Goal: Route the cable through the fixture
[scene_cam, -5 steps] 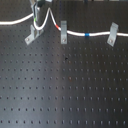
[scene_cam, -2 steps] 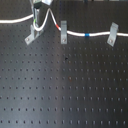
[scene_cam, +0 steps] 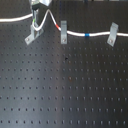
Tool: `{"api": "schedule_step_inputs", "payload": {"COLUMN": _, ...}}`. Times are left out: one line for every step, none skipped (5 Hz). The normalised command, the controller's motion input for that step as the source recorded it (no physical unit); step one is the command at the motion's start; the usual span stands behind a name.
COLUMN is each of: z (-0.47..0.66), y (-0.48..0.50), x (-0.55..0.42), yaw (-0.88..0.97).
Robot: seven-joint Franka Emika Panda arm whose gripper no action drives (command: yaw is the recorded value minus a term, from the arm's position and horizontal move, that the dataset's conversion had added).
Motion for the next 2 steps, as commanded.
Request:
{"api": "schedule_step_inputs", "payload": {"z": 0.05, "y": 0.209, "x": -0.268, "yaw": 0.08}}
{"api": "schedule_step_inputs", "payload": {"z": 0.01, "y": 0.174, "x": -0.214, "yaw": 0.11}}
